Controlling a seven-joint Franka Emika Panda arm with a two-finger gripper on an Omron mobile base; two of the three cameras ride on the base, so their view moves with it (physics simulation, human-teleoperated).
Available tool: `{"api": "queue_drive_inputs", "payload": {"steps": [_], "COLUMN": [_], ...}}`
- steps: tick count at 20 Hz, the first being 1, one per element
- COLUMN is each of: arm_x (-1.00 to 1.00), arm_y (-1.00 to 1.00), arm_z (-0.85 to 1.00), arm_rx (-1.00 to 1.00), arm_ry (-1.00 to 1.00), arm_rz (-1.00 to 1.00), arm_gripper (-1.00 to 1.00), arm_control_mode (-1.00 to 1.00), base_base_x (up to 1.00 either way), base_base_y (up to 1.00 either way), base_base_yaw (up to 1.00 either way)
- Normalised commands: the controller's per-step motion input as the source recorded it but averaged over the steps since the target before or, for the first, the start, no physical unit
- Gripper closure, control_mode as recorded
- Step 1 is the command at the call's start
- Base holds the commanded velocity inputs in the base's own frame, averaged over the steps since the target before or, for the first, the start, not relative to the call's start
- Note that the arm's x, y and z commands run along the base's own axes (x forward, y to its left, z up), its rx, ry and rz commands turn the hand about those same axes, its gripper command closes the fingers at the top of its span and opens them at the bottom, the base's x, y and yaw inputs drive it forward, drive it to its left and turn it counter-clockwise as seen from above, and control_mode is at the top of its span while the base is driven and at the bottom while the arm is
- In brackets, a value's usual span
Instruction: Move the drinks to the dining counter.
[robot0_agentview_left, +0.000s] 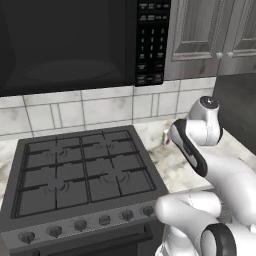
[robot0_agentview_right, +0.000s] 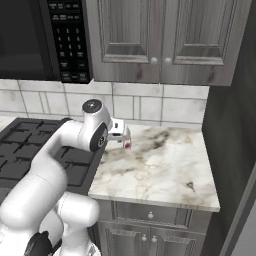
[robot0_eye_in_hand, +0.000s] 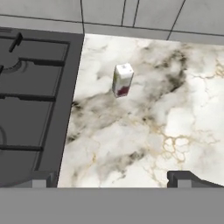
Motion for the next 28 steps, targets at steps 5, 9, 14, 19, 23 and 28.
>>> {"api": "queue_drive_inputs", "payload": {"steps": [5,9,14,19,23,28], "arm_x": [0.14,0.39,0.42,0.39,0.42,0.50], "arm_y": [0.00,0.00,0.00,-0.05,-0.04,-0.10], "arm_z": [-0.08,-0.16,-0.17,-0.01,-0.02,-0.07], "arm_rx": [0.00,0.00,0.00,0.00,0.00,0.00], "arm_ry": [0.00,0.00,0.00,0.00,0.04,0.08], "arm_rz": [0.02,0.02,0.00,0.00,0.00,0.00], "arm_gripper": [-1.00,-1.00,-1.00,-1.00,-1.00,-1.00], "arm_control_mode": [-1.00,-1.00,-1.00,-1.00,-1.00,-1.00], "base_base_x": [0.00,0.00,0.00,0.00,0.00,0.00], "base_base_y": [0.00,0.00,0.00,0.00,0.00,0.00], "base_base_yaw": [0.00,0.00,0.00,0.00,0.00,0.00]}}
